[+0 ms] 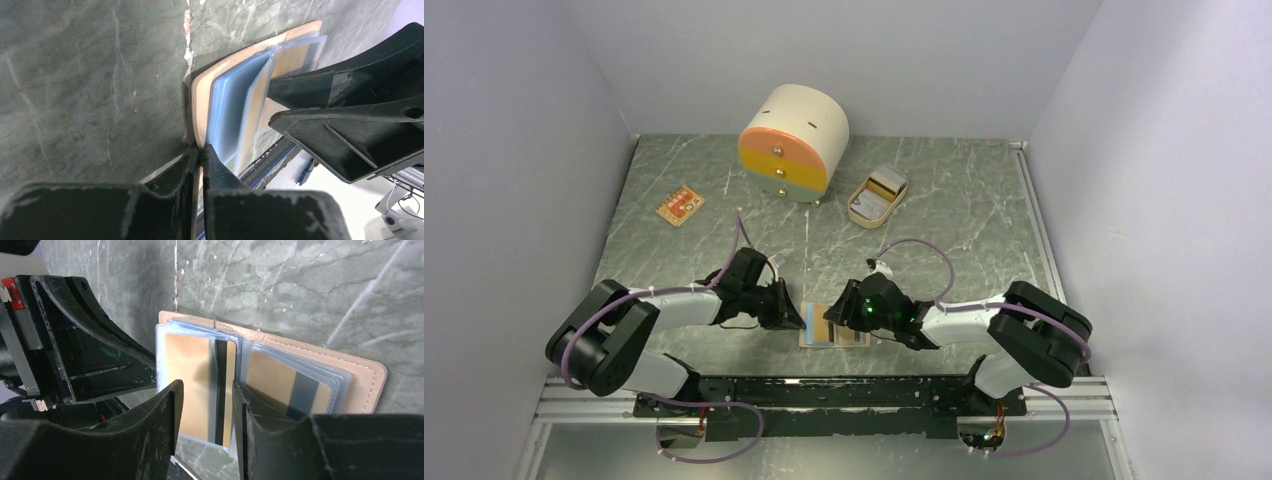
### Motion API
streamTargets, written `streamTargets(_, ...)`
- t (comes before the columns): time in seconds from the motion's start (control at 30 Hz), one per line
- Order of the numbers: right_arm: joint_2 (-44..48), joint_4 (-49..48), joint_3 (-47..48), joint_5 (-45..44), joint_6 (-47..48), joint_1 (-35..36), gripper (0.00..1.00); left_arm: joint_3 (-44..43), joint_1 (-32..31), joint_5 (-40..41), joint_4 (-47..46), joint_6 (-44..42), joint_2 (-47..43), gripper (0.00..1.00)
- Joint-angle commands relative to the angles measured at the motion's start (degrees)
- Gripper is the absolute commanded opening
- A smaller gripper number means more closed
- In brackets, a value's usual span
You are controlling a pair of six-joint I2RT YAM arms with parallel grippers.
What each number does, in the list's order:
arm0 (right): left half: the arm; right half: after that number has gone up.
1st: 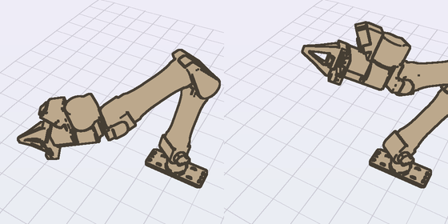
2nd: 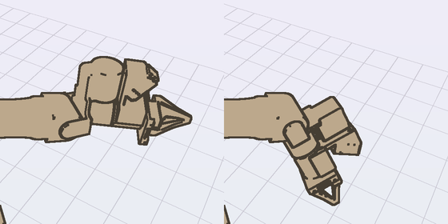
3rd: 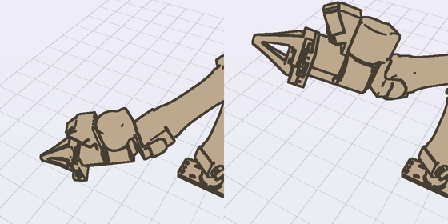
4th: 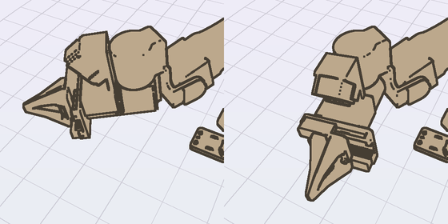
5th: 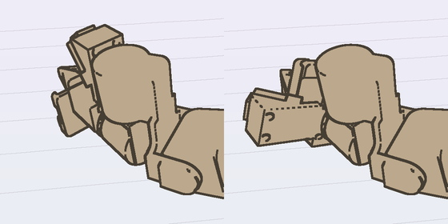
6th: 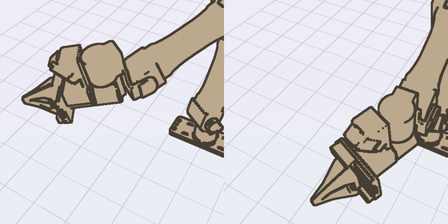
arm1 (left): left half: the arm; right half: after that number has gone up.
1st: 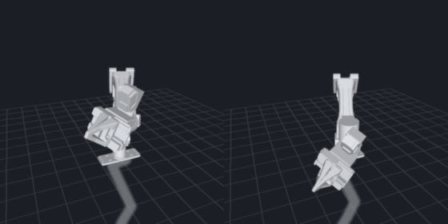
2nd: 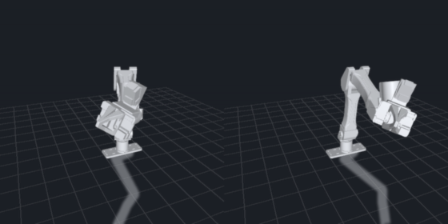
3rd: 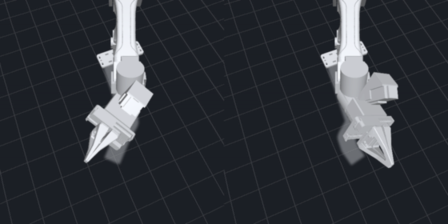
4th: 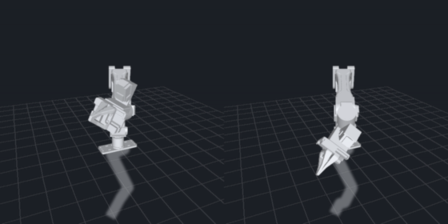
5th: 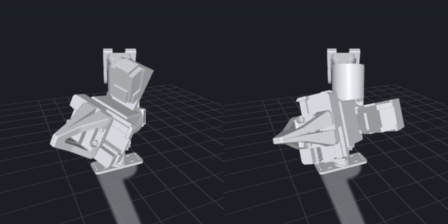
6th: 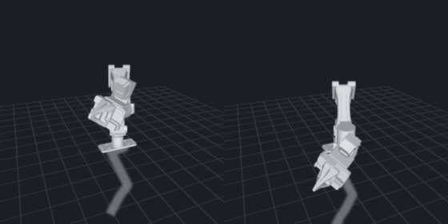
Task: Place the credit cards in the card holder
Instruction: Insert the credit card into the card holder.
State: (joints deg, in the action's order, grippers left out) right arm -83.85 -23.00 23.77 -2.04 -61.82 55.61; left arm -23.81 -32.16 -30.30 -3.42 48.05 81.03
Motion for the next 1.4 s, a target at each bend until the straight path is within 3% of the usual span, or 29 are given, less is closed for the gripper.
streamTargets(0.0,-2.7,-1.1,1.3,1.0,-0.3,1.0,0.44,0.4,-0.7,-1.3,-0.8,0.5,-1.7,0.09)
streamTargets(0.27,-2.8,-2.6,0.9,0.9,0.2,1.5,0.43,-0.3,-0.7,-2.0,0.1,0.7,-3.9,0.09)
streamTargets(0.67,-5.4,-14.2,-2.9,4.5,-0.8,1.4,0.43,0.8,-0.8,-4.3,-5.2,2.1,-2.2,0.09)
streamTargets(0.77,-5.7,-14.5,-3.1,4.5,-0.7,1.4,0.42,1.1,-0.8,-5.3,-7.2,2.5,-1.8,0.18)
streamTargets(1.2,-7.7,-19.1,-4.9,5.4,-1.6,1.5,0.41,1.6,-1.6,-7.4,-14.7,4.7,1.5,0.24)
streamTargets(1.23,-7.7,-19.3,-5.1,5.3,-1.6,1.4,0.41,1.6,-1.7,-7.4,-15.0,4.8,1.6,0.23)
streamTargets(1.3,-7.4,-19.3,-5.1,5.3,-1.5,1.5,0.41,1.5,-1.7,-7.4,-15.2,5.0,1.8,0.11)
streamTargets(1.37,-6.9,-18.4,-4.9,5.3,-1.0,1.5,0.42,1.5,-1.7,-7.5,-15.1,5.2,1.3,0.09)
